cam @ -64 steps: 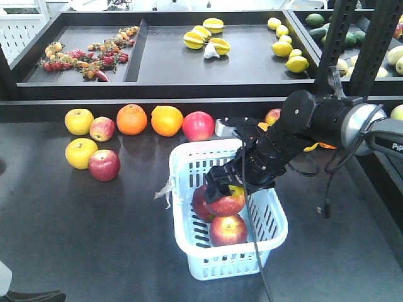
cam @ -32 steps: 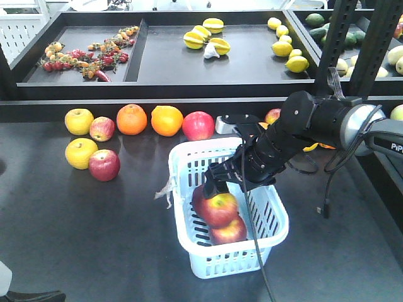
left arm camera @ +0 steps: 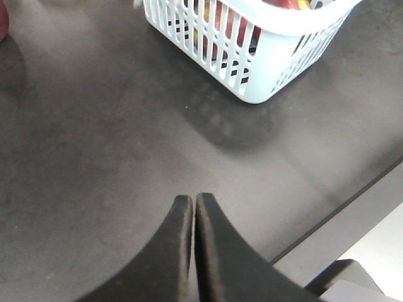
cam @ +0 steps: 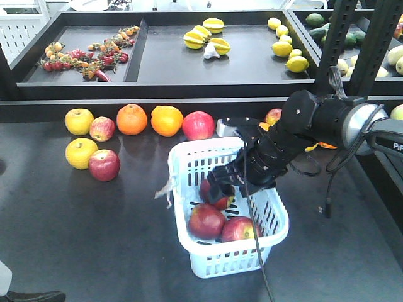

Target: Pick three apples into basket with both arms

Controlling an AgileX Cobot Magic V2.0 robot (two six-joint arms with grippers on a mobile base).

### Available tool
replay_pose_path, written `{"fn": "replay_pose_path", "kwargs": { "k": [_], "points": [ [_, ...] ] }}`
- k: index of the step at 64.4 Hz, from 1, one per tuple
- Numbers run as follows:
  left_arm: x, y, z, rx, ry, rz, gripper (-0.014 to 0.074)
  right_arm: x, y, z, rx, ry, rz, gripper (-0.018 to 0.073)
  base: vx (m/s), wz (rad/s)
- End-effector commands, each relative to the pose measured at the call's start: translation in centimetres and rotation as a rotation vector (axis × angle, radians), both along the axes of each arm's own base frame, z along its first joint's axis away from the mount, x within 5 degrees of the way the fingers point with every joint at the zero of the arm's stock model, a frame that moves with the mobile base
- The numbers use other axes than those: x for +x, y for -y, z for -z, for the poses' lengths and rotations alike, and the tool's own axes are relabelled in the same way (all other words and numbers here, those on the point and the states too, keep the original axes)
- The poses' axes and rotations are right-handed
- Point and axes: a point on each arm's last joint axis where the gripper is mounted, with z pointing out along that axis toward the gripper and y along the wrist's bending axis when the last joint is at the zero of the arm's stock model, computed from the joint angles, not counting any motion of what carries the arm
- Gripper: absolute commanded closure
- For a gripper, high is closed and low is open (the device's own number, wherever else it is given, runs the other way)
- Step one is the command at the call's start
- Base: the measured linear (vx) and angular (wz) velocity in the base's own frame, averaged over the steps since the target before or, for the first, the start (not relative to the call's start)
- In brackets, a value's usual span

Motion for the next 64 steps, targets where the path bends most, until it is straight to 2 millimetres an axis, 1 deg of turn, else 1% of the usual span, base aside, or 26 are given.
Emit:
{"fn": "replay_pose_path", "kwargs": {
  "k": [1,10,15,16,19,25,28,33,39,44,48,55,56,59,60,64],
  "points": [
    [0.6,0.2,-1.2,-0.047,0.065,-0.030,0.0603,-0.5,0.2,-3.5,0.041,0.072,-0.003,0.0093,0.00,0.00],
    [0.6,0.2,-1.2,-0.047,0.065,-0.030,0.0603,-1.3,0.4,-5.3,0.048,0.089,-0.019,0.0244,0.00,0.00],
    [0.6,0.2,-1.2,-0.047,0.065,-0.030,0.0603,-1.9,0.7,-6.4,0.043,0.100,-0.034,0.0363,0.00,0.00],
    [0.6,0.2,-1.2,-0.047,0.065,-0.030,0.0603,-2.0,0.7,-6.4,0.041,0.101,-0.037,0.0374,0.00,0.00],
    [0.6,0.2,-1.2,-0.047,0.065,-0.030,0.0603,-2.4,0.9,-7.1,0.039,0.111,-0.049,0.0453,0.00,0.00],
    [0.6,0.2,-1.2,-0.047,0.065,-0.030,0.0603,-3.3,1.2,-8.7,0.041,0.138,-0.084,0.0574,0.00,0.00],
    [0.6,0.2,-1.2,-0.047,0.065,-0.030,0.0603,-3.8,1.3,-9.4,0.044,0.151,-0.098,0.0573,0.00,0.00],
    [0.6,0.2,-1.2,-0.047,0.064,-0.030,0.0603,-4.9,1.6,-11.2,0.058,0.188,-0.125,0.0568,0.00,0.00],
    [0.6,0.2,-1.1,-0.046,0.063,-0.030,0.0603,-6.7,2.1,-13.5,0.082,0.260,-0.156,0.0566,0.00,0.00],
    [0.6,0.2,-1.1,-0.046,0.063,-0.030,0.0603,-9.2,2.9,-14.9,0.111,0.346,-0.169,0.0564,0.00,0.00],
    [0.6,0.2,-1.1,-0.046,0.061,-0.029,0.0603,-11.4,3.7,-15.5,0.135,0.429,-0.172,0.0563,0.00,0.00],
    [0.6,0.2,-1.1,-0.046,0.061,-0.029,0.0603,-15.5,5.3,-15.1,0.168,0.547,-0.157,0.0563,0.00,0.00],
    [0.6,0.2,-1.1,-0.046,0.061,-0.029,0.0603,-16.4,5.6,-14.9,0.171,0.563,-0.154,0.0563,0.00,0.00],
    [0.6,0.2,-1.1,-0.046,0.061,-0.029,0.0603,-18.0,6.4,-14.3,0.174,0.615,-0.132,0.0563,0.00,0.00],
    [0.6,0.2,-1.1,-0.046,0.061,-0.029,0.0603,-18.6,6.7,-13.6,0.169,0.617,-0.127,0.0563,0.00,0.00],
    [0.6,0.2,-1.1,-0.046,0.061,-0.029,0.0603,-21.1,8.0,-12.5,0.171,0.698,-0.077,0.0563,0.00,0.00]
  ]
}}
